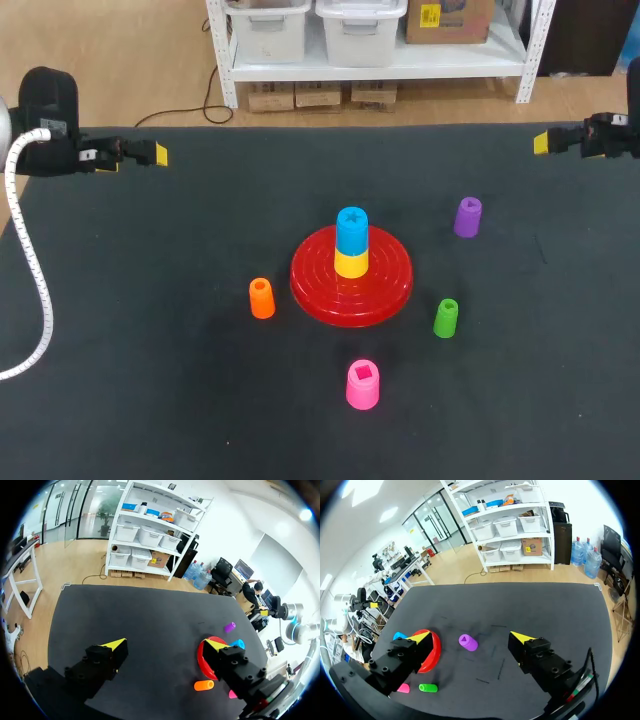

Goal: Pick up and stack the cylinders on the red base in this order: pink,purple,orange,green

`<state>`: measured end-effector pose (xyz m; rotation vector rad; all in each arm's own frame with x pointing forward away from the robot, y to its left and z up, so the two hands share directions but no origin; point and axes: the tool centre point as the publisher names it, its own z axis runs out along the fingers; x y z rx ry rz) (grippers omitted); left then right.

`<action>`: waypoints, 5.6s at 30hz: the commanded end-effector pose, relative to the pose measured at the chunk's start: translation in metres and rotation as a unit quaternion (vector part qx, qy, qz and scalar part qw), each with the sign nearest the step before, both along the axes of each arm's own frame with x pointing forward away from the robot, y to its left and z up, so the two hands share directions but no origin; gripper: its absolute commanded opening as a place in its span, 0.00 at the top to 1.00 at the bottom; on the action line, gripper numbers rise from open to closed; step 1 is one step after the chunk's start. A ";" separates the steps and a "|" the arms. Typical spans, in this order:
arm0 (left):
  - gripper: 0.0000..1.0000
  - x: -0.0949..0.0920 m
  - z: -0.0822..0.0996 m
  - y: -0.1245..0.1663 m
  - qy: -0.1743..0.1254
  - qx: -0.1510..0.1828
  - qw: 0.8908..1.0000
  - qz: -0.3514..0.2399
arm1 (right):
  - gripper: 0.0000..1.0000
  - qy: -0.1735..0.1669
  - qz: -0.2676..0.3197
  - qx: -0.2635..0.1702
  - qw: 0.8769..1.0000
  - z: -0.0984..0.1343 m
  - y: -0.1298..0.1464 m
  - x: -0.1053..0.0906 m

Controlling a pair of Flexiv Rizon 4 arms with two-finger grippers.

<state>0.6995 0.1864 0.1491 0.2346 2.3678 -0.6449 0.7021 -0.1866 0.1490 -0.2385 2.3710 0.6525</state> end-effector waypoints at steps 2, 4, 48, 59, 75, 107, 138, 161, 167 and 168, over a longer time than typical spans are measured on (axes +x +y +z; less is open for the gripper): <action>0.00 -0.002 0.003 -0.003 -0.018 -0.003 0.999 -0.045 | 0.00 0.000 -0.001 -0.001 1.000 0.000 0.000 -0.001; 0.00 -0.004 0.005 -0.005 -0.043 0.010 0.996 -0.077 | 0.00 0.000 -0.001 -0.001 1.000 0.000 0.000 -0.001; 0.00 -0.088 0.017 -0.026 -0.179 0.058 0.592 -0.784 | 0.00 0.000 -0.001 -0.001 1.000 0.000 0.000 -0.001; 0.00 -0.101 0.010 -0.025 -0.182 0.081 0.690 -0.696 | 0.00 0.000 -0.001 -0.001 1.000 0.000 0.000 -0.001; 0.00 -0.096 0.003 -0.031 -0.210 0.116 0.771 -0.591 | 0.00 0.000 -0.001 -0.001 1.000 0.000 0.000 -0.001; 0.00 -0.077 0.006 -0.042 -0.226 0.109 0.761 -0.599 | 0.00 0.000 -0.001 -0.001 1.000 0.000 0.000 -0.001; 0.00 -0.077 0.006 -0.042 -0.226 0.109 0.761 -0.599 | 0.00 0.000 0.081 -0.175 0.981 0.023 0.044 -0.057; 0.00 -0.077 0.006 -0.042 -0.226 0.109 0.761 -0.599 | 0.00 0.024 0.079 -0.224 0.971 0.023 0.048 -0.075; 0.00 -0.077 0.006 -0.042 -0.226 0.109 0.761 -0.599 | 0.00 0.048 0.104 -0.242 0.963 0.031 0.074 -0.088; 0.00 -0.077 0.006 -0.042 -0.226 0.109 0.761 -0.599 | 0.00 0.053 0.109 -0.237 0.964 0.032 0.078 -0.091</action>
